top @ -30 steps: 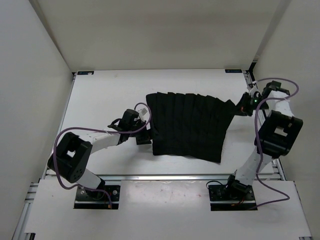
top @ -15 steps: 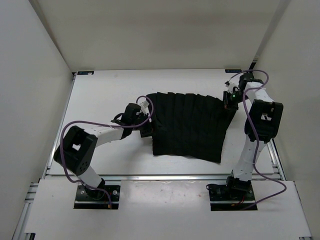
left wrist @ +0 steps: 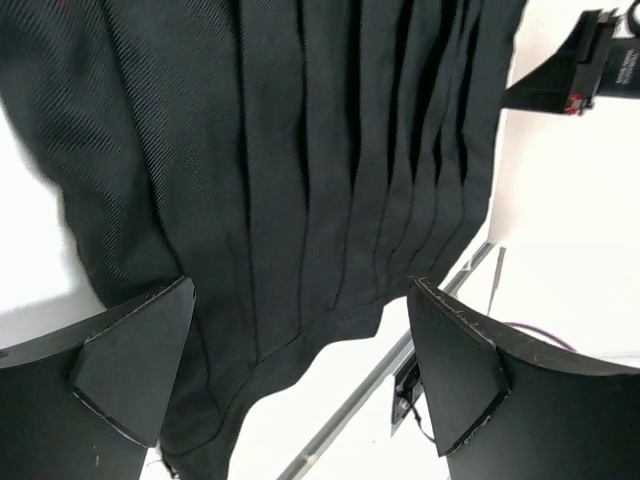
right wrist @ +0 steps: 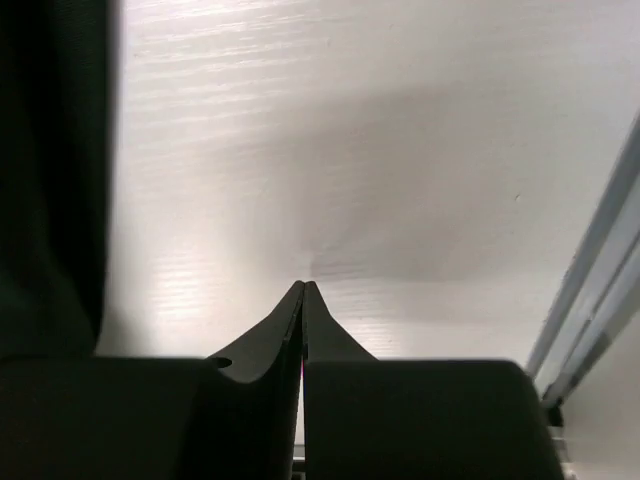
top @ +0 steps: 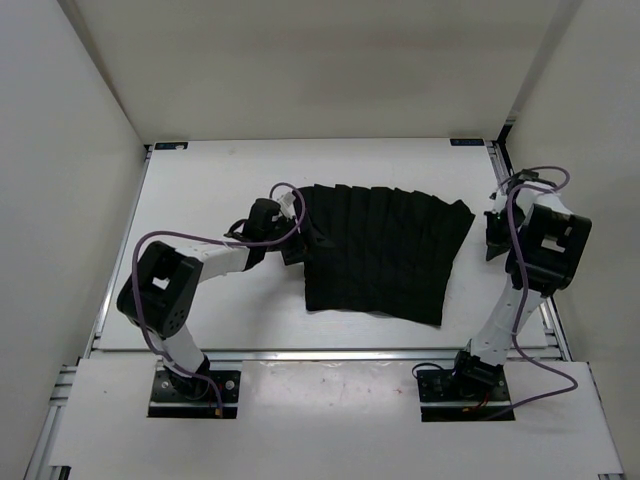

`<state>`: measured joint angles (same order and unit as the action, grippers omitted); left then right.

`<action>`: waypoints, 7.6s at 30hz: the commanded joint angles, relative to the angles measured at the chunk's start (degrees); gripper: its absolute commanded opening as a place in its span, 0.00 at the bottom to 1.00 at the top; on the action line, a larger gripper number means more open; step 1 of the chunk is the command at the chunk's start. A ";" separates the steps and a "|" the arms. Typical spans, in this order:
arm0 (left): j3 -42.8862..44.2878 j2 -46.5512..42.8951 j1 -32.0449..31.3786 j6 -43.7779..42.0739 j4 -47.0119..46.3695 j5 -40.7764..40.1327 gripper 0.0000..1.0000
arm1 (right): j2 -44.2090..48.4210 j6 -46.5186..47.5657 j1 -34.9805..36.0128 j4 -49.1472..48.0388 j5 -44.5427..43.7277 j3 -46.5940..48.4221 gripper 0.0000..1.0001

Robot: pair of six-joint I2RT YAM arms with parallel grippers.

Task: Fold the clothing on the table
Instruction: Flatten the skirt out, then fold the skirt

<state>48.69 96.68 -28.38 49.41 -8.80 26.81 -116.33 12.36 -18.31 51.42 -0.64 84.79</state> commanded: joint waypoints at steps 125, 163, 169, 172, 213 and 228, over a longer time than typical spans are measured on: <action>-30.20 -33.82 2.73 4.03 -0.33 -0.25 0.98 | 23.62 8.47 1.51 10.81 41.35 -21.69 0.86; -35.77 -30.42 -11.87 10.27 -5.44 -21.54 0.99 | 20.53 5.92 5.48 5.27 35.89 -30.13 0.80; -32.78 -26.37 -12.93 9.04 -5.00 -21.80 0.98 | 20.44 4.34 7.93 3.52 35.54 -31.09 0.76; -32.95 -27.07 -12.40 8.87 -4.21 -22.23 0.91 | 20.01 3.72 8.72 2.46 35.10 -30.57 0.71; -37.96 -51.65 -8.02 11.41 12.39 -16.70 0.00 | 28.43 9.43 10.22 8.35 39.31 -28.99 0.00; -34.19 -69.70 2.18 17.83 24.71 -9.15 0.00 | 28.10 19.01 11.54 24.25 50.30 -15.29 0.00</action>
<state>10.81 26.57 -28.25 66.43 14.41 16.03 -88.23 27.75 -5.93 71.16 46.54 65.30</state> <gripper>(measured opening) 0.023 0.009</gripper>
